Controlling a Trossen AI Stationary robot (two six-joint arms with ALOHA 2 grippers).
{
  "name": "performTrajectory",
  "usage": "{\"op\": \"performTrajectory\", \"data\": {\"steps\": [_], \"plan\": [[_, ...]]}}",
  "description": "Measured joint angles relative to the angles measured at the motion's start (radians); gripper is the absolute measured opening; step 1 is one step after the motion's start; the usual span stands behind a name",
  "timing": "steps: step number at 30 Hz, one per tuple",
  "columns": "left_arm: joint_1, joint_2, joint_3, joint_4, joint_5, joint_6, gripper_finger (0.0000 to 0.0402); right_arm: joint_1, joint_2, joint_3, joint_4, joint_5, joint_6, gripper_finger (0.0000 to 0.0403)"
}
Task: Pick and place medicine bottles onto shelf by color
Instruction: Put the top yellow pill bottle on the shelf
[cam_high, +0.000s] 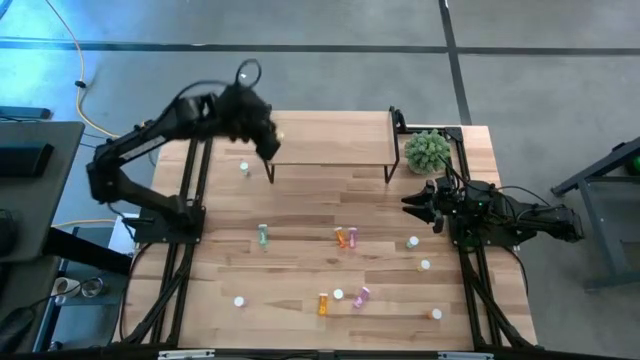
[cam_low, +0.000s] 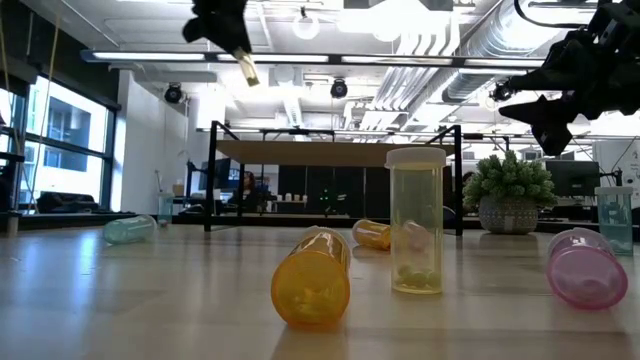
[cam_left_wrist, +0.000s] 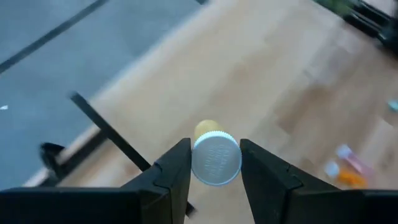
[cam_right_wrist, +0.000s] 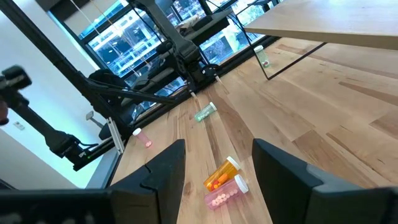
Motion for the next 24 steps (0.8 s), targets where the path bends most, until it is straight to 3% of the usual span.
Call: {"op": "performTrajectory", "data": {"steps": [6, 11, 17, 24], "plan": [[0.146, 0.176, 0.225, -0.126, 0.038, 0.091, 0.0117, 0.0, 0.0, 0.0, 0.0, 0.0, 0.0, 0.0177], [0.219, 0.31, 0.336, -0.223, 0.065, 0.11, 0.0117, 0.0, 0.0, 0.0, 0.0, 0.0, 0.0, 0.0177], [0.242, 0.409, 0.355, -0.241, 0.14, 0.095, 0.0117, 0.0, 0.0, 0.0, 0.0, 0.0, 0.0, 0.0177], [0.241, 0.475, 0.355, -0.254, 0.138, 0.066, 0.0117, 0.0, 0.0, 0.0, 0.0, 0.0, 0.0, 0.0177]]}}
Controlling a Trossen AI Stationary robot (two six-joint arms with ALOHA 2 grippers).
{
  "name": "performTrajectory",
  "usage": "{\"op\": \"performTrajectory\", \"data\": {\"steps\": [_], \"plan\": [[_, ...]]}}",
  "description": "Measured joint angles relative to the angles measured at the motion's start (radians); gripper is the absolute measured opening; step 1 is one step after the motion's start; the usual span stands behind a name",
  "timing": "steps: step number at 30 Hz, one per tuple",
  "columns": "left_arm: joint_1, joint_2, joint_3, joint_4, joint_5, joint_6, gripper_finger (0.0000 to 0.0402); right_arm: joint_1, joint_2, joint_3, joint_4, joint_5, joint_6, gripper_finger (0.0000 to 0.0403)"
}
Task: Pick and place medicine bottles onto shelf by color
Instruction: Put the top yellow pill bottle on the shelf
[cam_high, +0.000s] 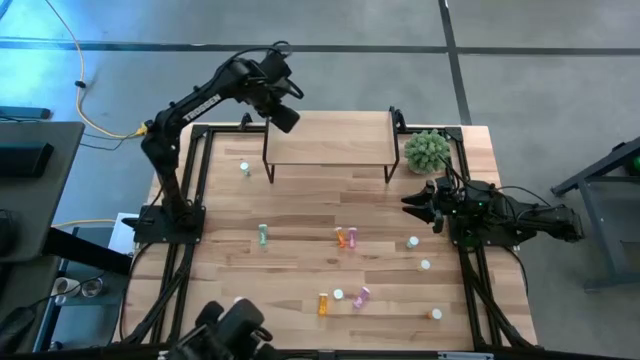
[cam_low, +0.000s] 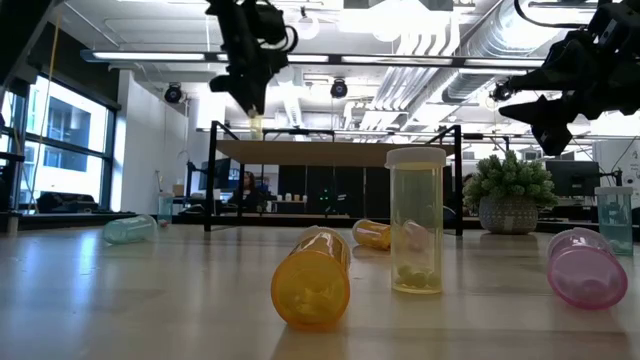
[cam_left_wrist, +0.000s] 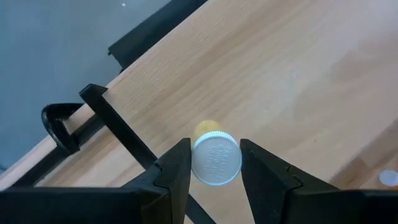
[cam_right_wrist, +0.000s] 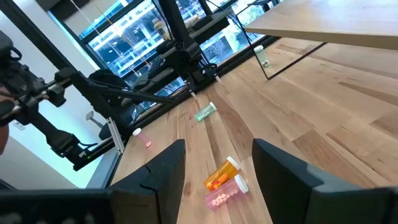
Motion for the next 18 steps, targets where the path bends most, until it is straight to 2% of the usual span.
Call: {"op": "performTrajectory", "data": {"steps": [7, 18], "plan": [[-0.002, 0.043, 0.0, 0.0, -0.045, -0.016, 0.0117, 0.0, 0.0, 0.0, 0.0, 0.0, 0.0, 0.0177], [-0.003, 0.046, 0.0, 0.005, -0.048, -0.034, 0.0118, 0.0, 0.0, 0.0, 0.0, 0.0, 0.0, 0.0177]]}}
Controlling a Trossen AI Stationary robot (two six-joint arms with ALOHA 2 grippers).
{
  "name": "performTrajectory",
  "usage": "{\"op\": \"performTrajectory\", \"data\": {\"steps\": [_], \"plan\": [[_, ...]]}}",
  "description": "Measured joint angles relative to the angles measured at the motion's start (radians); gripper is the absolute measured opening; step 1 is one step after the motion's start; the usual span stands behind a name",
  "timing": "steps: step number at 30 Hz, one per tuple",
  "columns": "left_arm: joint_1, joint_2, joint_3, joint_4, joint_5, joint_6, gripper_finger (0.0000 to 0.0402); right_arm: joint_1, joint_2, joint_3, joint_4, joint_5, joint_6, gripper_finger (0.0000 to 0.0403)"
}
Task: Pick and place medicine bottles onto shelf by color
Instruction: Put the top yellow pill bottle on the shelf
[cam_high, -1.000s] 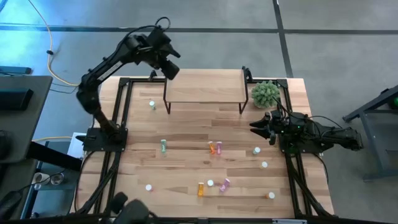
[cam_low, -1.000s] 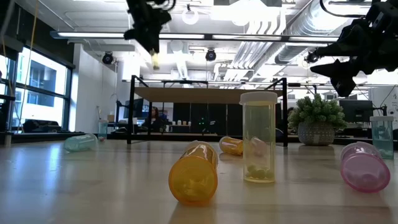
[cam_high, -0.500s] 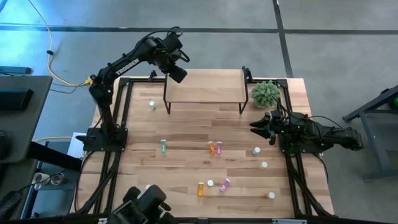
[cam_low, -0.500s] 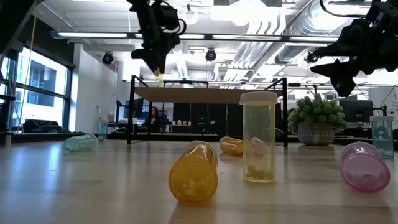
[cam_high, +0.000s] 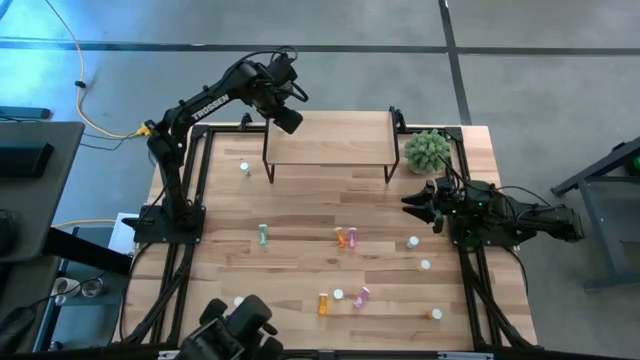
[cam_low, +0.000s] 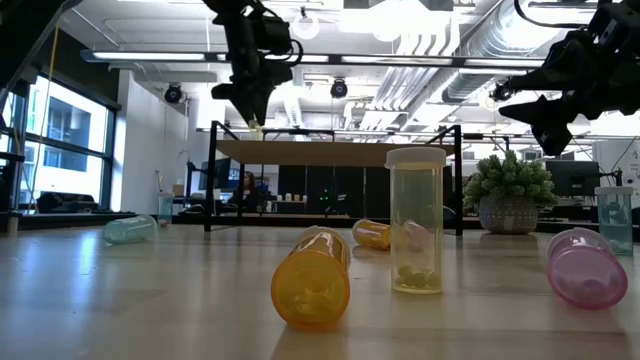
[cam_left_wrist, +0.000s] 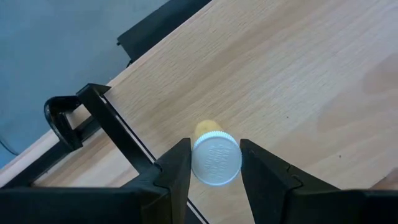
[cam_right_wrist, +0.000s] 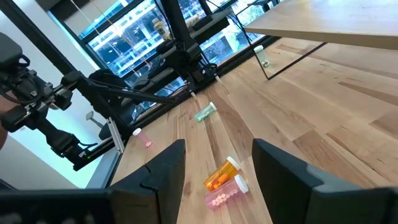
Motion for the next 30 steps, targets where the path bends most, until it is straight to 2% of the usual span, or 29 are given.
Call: {"op": "performTrajectory", "data": {"steps": [7, 20, 30], "plan": [[0.0, 0.0, 0.0, 0.0, 0.0, -0.003, 0.0124, 0.0, 0.0, 0.0, 0.0, 0.0, 0.0, 0.0177], [0.0, 0.0, 0.0, 0.003, -0.019, 0.007, 0.0175, 0.0, 0.0, 0.0, 0.0, 0.0, 0.0, 0.0177], [0.0, -0.001, 0.0, 0.005, -0.002, 0.029, 0.018, 0.0, 0.0, 0.0, 0.0, 0.0, 0.0, 0.0177]]}}
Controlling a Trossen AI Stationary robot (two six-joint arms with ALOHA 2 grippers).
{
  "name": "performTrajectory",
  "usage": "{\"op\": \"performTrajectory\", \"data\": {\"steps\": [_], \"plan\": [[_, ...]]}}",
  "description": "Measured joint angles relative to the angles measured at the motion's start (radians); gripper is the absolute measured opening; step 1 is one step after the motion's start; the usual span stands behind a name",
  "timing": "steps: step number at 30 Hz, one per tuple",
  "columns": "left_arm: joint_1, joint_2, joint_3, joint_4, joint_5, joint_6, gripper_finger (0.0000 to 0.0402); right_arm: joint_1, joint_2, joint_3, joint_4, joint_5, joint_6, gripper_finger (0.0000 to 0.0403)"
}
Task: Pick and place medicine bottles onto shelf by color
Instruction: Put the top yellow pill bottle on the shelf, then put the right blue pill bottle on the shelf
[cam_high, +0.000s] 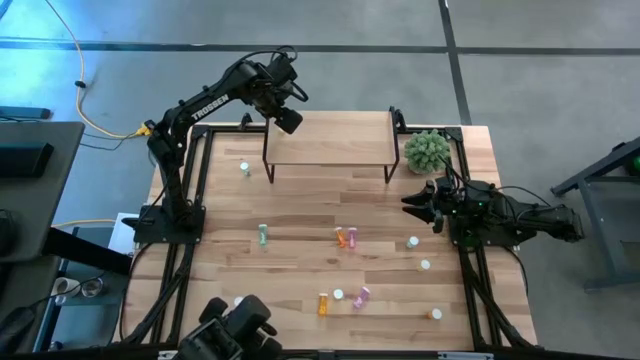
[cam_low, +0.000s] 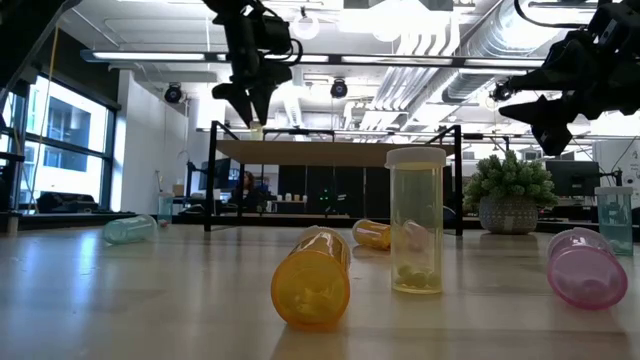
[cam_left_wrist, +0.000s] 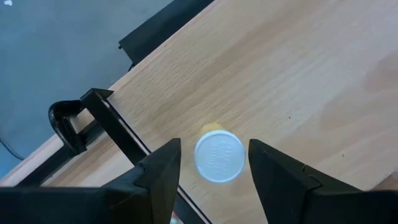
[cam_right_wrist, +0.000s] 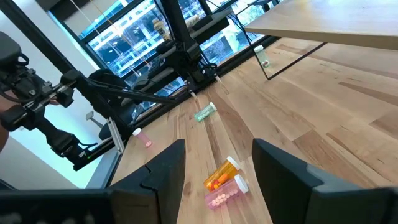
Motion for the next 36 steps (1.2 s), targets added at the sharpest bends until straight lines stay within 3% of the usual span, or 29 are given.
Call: {"op": "performTrajectory", "data": {"steps": [17, 25, 30, 36], "plan": [[-0.013, -0.016, 0.244, -0.09, 0.019, 0.142, 0.0177, 0.0, 0.0, 0.0, 0.0, 0.0, 0.0, 0.0177], [-0.068, -0.124, 0.254, -0.12, 0.021, 0.223, 0.0176, 0.0, 0.0, 0.0, 0.0, 0.0, 0.002, 0.0177], [-0.107, -0.208, 0.184, -0.089, 0.036, 0.241, 0.0175, 0.0, 0.0, 0.0, 0.0, 0.0, -0.007, 0.0177], [-0.129, -0.359, -0.074, 0.068, 0.166, 0.229, 0.0175, 0.0, 0.0, 0.0, 0.0, 0.0, -0.008, 0.0177]]}}
